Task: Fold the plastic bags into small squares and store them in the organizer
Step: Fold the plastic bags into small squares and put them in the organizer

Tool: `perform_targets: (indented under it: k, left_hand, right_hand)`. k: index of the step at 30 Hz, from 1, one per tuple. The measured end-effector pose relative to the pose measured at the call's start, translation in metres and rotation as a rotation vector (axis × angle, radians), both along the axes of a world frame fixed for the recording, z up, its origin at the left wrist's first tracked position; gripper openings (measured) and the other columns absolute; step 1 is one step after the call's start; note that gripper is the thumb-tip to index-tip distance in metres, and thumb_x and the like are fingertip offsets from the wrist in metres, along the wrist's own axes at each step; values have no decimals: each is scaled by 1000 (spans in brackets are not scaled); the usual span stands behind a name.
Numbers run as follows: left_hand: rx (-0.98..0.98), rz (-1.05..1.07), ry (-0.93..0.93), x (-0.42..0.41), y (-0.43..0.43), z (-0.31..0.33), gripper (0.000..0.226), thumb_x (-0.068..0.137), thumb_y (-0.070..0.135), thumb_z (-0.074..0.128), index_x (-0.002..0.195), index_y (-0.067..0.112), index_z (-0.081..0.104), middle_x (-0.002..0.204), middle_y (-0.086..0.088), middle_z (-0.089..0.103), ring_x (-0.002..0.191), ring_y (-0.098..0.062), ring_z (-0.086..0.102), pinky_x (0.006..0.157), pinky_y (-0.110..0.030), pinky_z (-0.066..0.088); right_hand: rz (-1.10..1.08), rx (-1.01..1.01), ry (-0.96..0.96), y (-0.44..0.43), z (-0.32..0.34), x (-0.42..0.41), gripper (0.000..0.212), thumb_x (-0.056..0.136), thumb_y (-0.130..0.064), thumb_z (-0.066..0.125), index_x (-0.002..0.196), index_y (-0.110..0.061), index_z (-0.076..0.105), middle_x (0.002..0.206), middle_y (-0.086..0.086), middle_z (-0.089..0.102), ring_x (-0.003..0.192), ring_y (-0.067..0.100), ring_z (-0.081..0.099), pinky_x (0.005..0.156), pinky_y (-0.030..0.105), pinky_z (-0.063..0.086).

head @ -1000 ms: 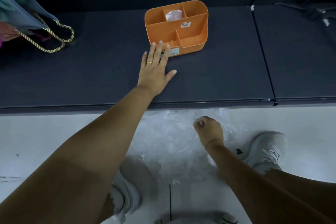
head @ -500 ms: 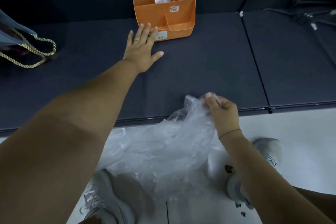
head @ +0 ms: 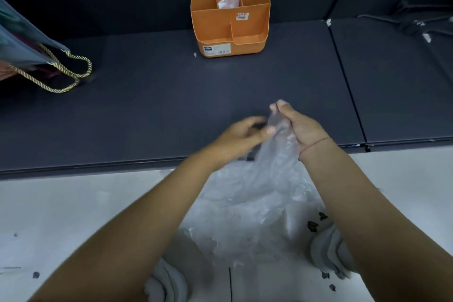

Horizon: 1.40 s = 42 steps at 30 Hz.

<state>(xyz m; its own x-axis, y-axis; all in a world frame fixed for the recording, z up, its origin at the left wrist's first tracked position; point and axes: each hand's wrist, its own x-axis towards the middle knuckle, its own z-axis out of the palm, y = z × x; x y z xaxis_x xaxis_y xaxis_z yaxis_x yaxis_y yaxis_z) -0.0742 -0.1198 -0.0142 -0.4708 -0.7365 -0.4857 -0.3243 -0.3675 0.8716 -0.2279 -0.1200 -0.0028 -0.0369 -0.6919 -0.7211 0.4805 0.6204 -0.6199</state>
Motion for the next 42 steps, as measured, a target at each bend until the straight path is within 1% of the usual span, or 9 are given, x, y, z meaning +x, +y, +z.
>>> perform_targets:
  k: [5,11,17,21,24,28,32,38,42]
  left_hand:
    - [92,352,71,7,29,-2,16,94,25,65,81,19,69,79,2,67,68,-10,61,68,-23,49]
    - [199,858,28,16,40,6,24,97,23,60,74,19,57,81,-3,64,72,-18,58,66,-28,49]
    - [230,795,39,6,57,20,13,95,15,61,95,4,67,86,-8,71,79,-25,65,67,-31,54]
    - [229,800,-76,2,62,30,41,101,46,44,120,14,63,114,-3,67,97,-22,64,79,-32,54]
    - [241,854,144,7,70,32,69,94,69,38,130,16,62,124,4,61,116,-19,57,102,-37,42]
    - [247,546,267,-1,80,39,57,85,60,63,115,12,69,109,-4,74,102,-19,71,91,-33,55]
    - [223,759,322,4,77,30,21,91,32,70,86,13,64,94,-7,71,91,-24,68,91,-40,55]
    - [190,927,235,22,71,24,22,86,37,74,84,18,62,107,-7,72,105,-25,68,97,-39,53]
    - [140,1035,120,28,65,24,33,86,41,73,73,19,52,86,1,65,94,-18,65,94,-31,50]
  right_hand:
    - [-18,54,-215,14,12,-3,58,89,-55,56,118,-6,63,115,12,66,111,28,62,105,44,42]
    - [396,-370,-114,51,15,-6,81,77,-60,67,144,-25,41,141,2,53,131,17,49,109,41,37]
    - [480,-476,536,59,35,32,18,83,-16,75,98,-10,68,98,11,71,93,26,69,80,39,59]
    - [316,-402,649,57,38,31,22,82,-20,75,95,-3,68,90,9,71,83,23,68,72,33,57]
    - [260,-391,719,60,39,27,29,81,-25,75,92,0,67,82,9,67,74,20,62,65,31,53]
    - [297,-375,711,61,36,27,23,83,-26,73,75,-9,61,71,3,60,63,13,56,56,20,47]
    - [232,-378,624,61,33,19,33,87,-37,69,74,-12,53,61,1,38,54,10,37,51,18,36]
    - [141,-304,482,55,31,2,44,84,-48,69,62,-21,41,72,9,42,62,23,38,57,32,38]
    - [39,-391,540,49,34,1,48,94,-38,60,59,-22,32,50,-9,34,47,7,32,50,19,36]
